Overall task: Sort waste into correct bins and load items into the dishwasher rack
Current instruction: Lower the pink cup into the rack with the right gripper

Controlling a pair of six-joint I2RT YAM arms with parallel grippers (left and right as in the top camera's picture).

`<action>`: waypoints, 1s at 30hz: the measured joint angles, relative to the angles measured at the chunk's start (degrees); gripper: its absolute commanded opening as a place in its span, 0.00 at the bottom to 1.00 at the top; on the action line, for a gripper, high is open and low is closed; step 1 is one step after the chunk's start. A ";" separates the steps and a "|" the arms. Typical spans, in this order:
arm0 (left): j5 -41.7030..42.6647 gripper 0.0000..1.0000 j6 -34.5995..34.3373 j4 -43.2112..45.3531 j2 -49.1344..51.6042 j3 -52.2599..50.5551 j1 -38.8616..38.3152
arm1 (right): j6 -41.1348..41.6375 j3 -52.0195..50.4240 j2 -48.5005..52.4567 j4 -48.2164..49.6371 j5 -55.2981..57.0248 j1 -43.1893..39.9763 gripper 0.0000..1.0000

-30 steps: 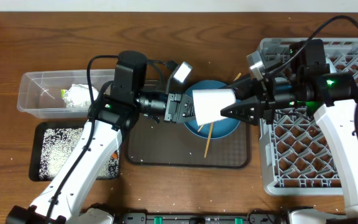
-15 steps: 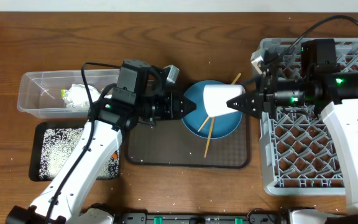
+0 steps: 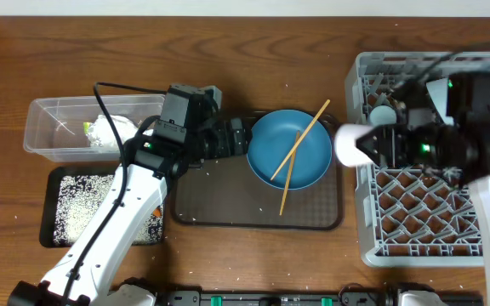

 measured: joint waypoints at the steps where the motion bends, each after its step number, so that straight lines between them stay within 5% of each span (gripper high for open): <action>1: -0.59 0.98 0.02 0.00 0.00 0.00 0.00 | 0.87 0.00 -0.83 -1.14 2.14 0.00 0.21; 15: -2.25 0.98 -0.07 0.00 0.00 0.00 0.00 | 11.15 0.00 -2.47 -14.93 23.10 0.00 0.16; 30: -2.25 0.98 -0.04 0.00 0.00 0.00 0.00 | 13.25 -5.73 -2.47 -9.16 25.62 0.00 0.15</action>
